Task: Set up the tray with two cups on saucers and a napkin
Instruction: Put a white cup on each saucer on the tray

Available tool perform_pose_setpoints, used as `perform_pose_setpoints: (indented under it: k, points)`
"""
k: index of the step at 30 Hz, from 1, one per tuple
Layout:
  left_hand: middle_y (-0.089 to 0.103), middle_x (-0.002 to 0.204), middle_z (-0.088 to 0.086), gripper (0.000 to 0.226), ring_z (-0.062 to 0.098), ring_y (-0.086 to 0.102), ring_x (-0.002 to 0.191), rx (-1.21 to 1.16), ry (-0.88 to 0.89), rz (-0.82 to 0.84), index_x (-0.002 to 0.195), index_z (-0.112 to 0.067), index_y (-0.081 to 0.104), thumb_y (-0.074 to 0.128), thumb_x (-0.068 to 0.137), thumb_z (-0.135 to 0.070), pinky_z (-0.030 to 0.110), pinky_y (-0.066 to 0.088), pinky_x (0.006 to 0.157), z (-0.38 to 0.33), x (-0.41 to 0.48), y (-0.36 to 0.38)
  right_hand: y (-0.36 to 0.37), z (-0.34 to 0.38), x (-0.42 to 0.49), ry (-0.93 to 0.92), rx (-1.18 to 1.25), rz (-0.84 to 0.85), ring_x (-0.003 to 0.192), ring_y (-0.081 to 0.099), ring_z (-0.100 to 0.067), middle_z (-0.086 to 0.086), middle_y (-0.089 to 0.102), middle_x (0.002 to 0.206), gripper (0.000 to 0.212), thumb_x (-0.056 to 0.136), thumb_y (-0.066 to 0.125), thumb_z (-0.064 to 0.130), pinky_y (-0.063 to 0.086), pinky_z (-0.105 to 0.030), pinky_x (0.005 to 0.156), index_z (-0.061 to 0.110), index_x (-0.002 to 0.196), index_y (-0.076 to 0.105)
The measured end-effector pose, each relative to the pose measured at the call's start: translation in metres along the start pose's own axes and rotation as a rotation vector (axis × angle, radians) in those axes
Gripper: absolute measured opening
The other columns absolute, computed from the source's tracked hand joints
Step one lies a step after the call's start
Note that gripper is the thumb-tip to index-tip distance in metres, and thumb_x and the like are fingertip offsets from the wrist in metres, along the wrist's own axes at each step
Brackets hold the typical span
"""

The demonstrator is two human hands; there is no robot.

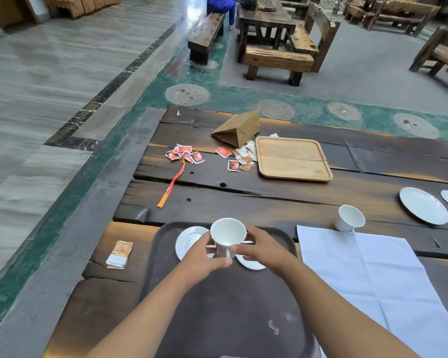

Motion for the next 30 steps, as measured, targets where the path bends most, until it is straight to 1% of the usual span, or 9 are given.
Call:
perform_pose_setpoints:
  k: [5,8,11,15,20,22,26,28,30]
  points:
    - [0.059,0.119,-0.018,0.064,-0.003,0.058,0.109,0.0,-0.015,-0.002,0.123,-0.043,0.054,0.083,0.068,-0.029,0.016,0.048,0.079,0.012,0.0,-0.029,0.026,0.001,0.016,0.033,0.022,-0.005,0.113,0.064,-0.002,0.019,0.069,0.12,0.053,0.078,0.08,0.031,0.056,-0.032,0.086,0.037,0.127,0.062]
    - [0.059,0.121,-0.015,0.073,0.0,0.058,0.111,-0.003,-0.019,-0.01,0.131,-0.04,0.051,0.083,0.066,-0.028,0.016,0.049,0.079,0.021,0.002,-0.047,0.043,0.003,0.027,0.04,0.017,0.006,0.111,0.065,0.001,0.022,0.069,0.119,0.054,0.076,0.081,0.035,0.056,-0.029,0.084,0.041,0.126,0.061]
    - [0.062,0.122,-0.016,0.076,0.0,0.06,0.113,0.0,-0.016,0.001,0.133,-0.039,0.051,0.083,0.065,-0.029,0.012,0.051,0.076,0.029,0.005,-0.061,0.056,0.004,0.036,0.05,0.022,0.012,0.115,0.064,-0.004,0.019,0.07,0.12,0.057,0.073,0.082,0.038,0.055,-0.03,0.085,0.042,0.126,0.06]
    - [0.064,0.122,-0.015,0.075,0.005,0.06,0.116,0.006,-0.019,0.022,0.131,-0.041,0.053,0.083,0.062,-0.032,0.026,0.054,0.09,0.039,0.014,-0.072,0.066,0.002,0.048,0.06,0.038,0.006,0.117,0.064,-0.012,0.014,0.071,0.119,0.056,0.072,0.082,0.036,0.054,-0.031,0.082,0.041,0.124,0.062]
    - [0.064,0.122,-0.018,0.074,0.006,0.059,0.117,0.021,-0.031,0.03,0.131,-0.043,0.052,0.083,0.066,-0.028,0.032,0.053,0.096,0.046,0.027,-0.08,0.071,-0.001,0.064,0.085,0.038,0.01,0.12,0.061,-0.008,0.017,0.068,0.124,0.059,0.072,0.082,0.038,0.053,-0.029,0.082,0.042,0.127,0.06]
    - [0.062,0.123,-0.019,0.073,0.006,0.058,0.118,0.031,-0.037,0.032,0.132,-0.042,0.051,0.084,0.069,-0.025,0.03,0.053,0.094,0.049,0.032,-0.081,0.071,-0.003,0.07,0.096,0.035,0.007,0.119,0.062,-0.007,0.018,0.068,0.122,0.058,0.072,0.082,0.037,0.052,-0.029,0.083,0.044,0.125,0.061]
    - [0.06,0.124,-0.024,0.072,0.0,0.057,0.118,0.052,-0.048,0.035,0.133,-0.047,0.047,0.082,0.072,-0.028,0.026,0.052,0.094,0.054,0.037,-0.082,0.071,-0.005,0.077,0.093,0.0,0.038,0.111,0.061,0.009,0.027,0.067,0.119,0.052,0.071,0.082,0.039,0.049,-0.027,0.088,0.06,0.113,0.061]
    - [0.058,0.123,-0.028,0.071,-0.004,0.055,0.116,0.074,-0.057,0.034,0.13,-0.051,0.045,0.082,0.073,-0.029,0.023,0.05,0.091,0.055,0.04,-0.082,0.071,-0.01,0.08,0.097,0.012,0.035,0.113,0.062,0.005,0.024,0.067,0.121,0.056,0.072,0.083,0.037,0.05,-0.029,0.089,0.054,0.12,0.06]
    - [0.057,0.12,-0.034,0.069,-0.011,0.053,0.114,0.09,-0.063,0.03,0.121,-0.06,0.044,0.082,0.073,-0.028,0.014,0.048,0.084,0.056,0.042,-0.081,0.072,-0.018,0.084,0.101,0.039,0.028,0.115,0.063,0.0,0.02,0.067,0.124,0.06,0.075,0.082,0.033,0.052,-0.031,0.092,0.044,0.129,0.058]
Point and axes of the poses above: each hand's wrist, its own x-axis towards the middle knuckle, its own y-axis out of the palm, z = x × y, the point moved 2 cm from there along x, towards the middle knuckle
